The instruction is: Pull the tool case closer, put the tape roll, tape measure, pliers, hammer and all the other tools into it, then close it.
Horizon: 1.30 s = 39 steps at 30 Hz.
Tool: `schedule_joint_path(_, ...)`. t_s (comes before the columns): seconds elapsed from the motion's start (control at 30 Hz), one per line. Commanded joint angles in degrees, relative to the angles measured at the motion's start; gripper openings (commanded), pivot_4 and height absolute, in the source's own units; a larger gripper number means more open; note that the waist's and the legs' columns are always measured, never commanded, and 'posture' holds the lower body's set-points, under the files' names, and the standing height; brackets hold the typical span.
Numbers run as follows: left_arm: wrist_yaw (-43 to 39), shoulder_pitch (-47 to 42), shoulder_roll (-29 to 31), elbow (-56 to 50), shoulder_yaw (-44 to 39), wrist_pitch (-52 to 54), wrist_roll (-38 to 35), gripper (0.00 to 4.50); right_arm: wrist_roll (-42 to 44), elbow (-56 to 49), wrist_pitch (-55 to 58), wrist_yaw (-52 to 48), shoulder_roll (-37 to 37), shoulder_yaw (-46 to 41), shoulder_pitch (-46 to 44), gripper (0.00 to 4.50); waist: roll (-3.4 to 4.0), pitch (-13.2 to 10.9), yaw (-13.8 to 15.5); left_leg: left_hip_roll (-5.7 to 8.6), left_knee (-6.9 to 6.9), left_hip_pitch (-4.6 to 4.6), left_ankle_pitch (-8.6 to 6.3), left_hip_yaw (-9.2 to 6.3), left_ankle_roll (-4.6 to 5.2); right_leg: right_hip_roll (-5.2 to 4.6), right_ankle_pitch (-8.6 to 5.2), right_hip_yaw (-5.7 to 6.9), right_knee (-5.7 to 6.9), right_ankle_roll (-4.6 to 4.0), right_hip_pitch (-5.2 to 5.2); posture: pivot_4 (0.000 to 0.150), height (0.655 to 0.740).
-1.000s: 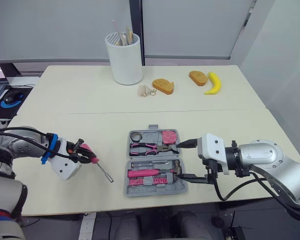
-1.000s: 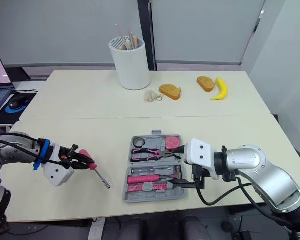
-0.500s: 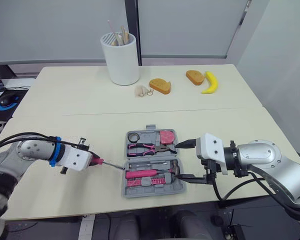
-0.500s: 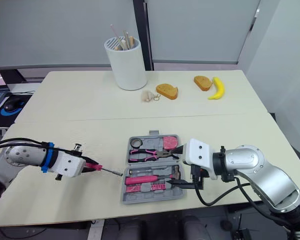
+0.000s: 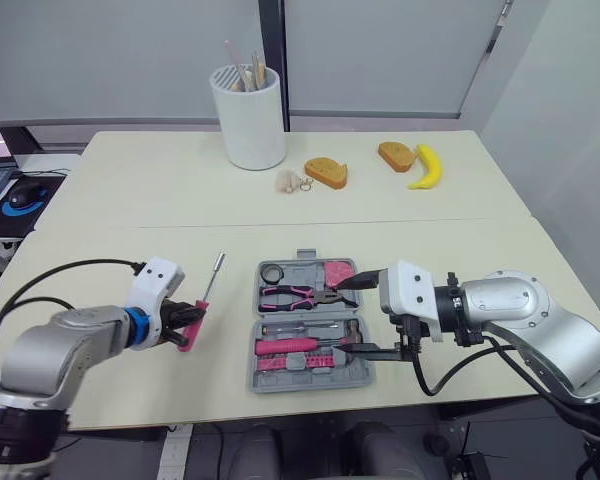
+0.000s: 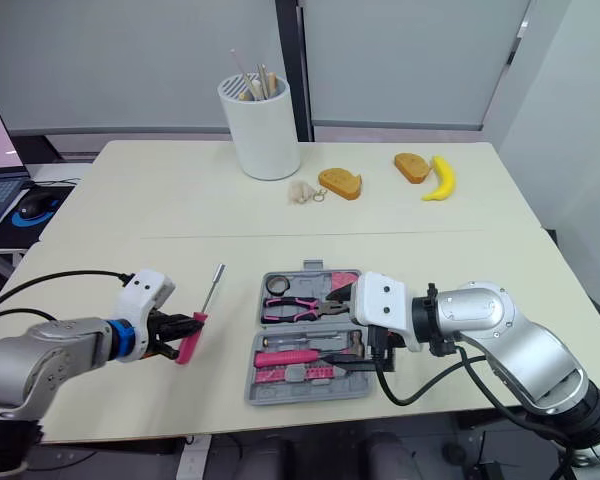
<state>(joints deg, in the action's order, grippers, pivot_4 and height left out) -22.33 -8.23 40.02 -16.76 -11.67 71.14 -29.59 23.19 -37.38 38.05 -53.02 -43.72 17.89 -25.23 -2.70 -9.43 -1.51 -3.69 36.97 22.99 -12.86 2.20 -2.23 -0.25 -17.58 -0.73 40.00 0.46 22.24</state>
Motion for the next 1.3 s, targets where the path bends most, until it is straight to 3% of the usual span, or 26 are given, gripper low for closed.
schedule_joint_path(0.03, 9.74, -1.65, -7.19, -4.28, -3.06, 7.74, 3.08, 0.52, -0.63, -0.47, -0.90, -0.84, 0.47, 0.49, -1.40, 4.50, -0.07, 0.04, 0.07, 0.02, 0.02, 0.01, 0.00, -0.05, 0.00, 0.00, 0.12, 0.03, 0.00, -0.21, -0.01, 0.150, 0.7337)
schedule_joint_path(0.13, 12.89, -2.49, -10.03, -2.75, -1.92, 6.24, 6.14, 0.52, -0.74, -0.37, -0.87, -1.11, 0.71, 0.77, -1.80, 4.50, -0.06, 0.04, 0.07, 0.04, -0.01, -0.02, 0.00, -0.06, 0.00, -0.02, 0.16, 0.00, 0.00, -0.28, -0.02, 0.150, 0.7337)
schedule_joint_path(0.4, 9.98, -0.34, -8.51, -0.13, 0.95, -2.65, 8.94, 0.52, -0.56, -0.91, -0.54, -1.43, 0.46, 0.47, -1.62, 4.50, -0.05, 0.04, 0.06, 0.00, -0.05, -0.04, 0.00, -0.08, -0.01, -0.11, 0.16, 0.01, -0.01, -0.31, -0.02, 0.150, 0.7337)
schedule_joint_path(0.8, -0.83, 5.40, -4.32, -8.77, -8.03, -5.99, 1.98, 4.31, 0.08, -1.64, -0.38, -1.29, 0.17, -0.34, -0.62, 4.50, -0.06, 0.02, 0.01, 0.01, -0.08, -0.01, -0.01, -0.06, -0.02, -0.19, 0.14, 0.04, -0.04, -0.33, 0.00, 0.150, 0.7337)
schedule_joint_path(0.83, -2.54, 7.13, -3.55, -9.19, -9.19, -8.19, 1.79, 4.45, 0.14, -1.74, -0.35, -1.16, 0.20, -0.41, -0.46, 4.50, -0.05, 0.01, 0.01, 0.01, -0.09, -0.01, -0.01, -0.06, -0.03, -0.20, 0.14, 0.02, -0.04, -0.34, 0.00, 0.150, 0.7337)
schedule_joint_path(1.03, -10.47, 13.38, -3.15, -4.67, -11.26, -22.19, 2.23, 4.45, 0.06, -1.86, -0.22, -0.61, 0.75, -0.13, -0.32, 4.50, -0.01, -0.01, 0.01, 0.02, -0.12, -0.02, -0.03, -0.03, -0.05, -0.27, 0.10, 0.04, -0.07, -0.40, 0.01, 0.150, 0.7337)
schedule_joint_path(1.17, -11.70, 13.48, -5.13, 5.16, -10.71, -32.30, 4.83, 4.45, -0.43, -1.60, -0.31, -0.20, 1.45, 0.56, -0.69, 4.50, 0.01, -0.03, 0.05, 0.01, -0.13, -0.02, -0.02, -0.04, -0.05, -0.28, 0.08, 0.08, -0.08, -0.44, 0.01, 0.150, 0.7337)
schedule_joint_path(1.3, -12.18, 14.29, -6.10, 7.91, -8.86, -36.97, 6.39, 4.45, -0.66, -1.54, -0.24, -0.15, 1.74, 0.66, -0.80, 4.50, -0.03, -0.05, 0.06, 0.01, -0.12, 0.02, -0.03, -0.03, -0.04, -0.30, 0.08, 0.08, -0.13, -0.43, 0.02, 0.150, 0.7337)
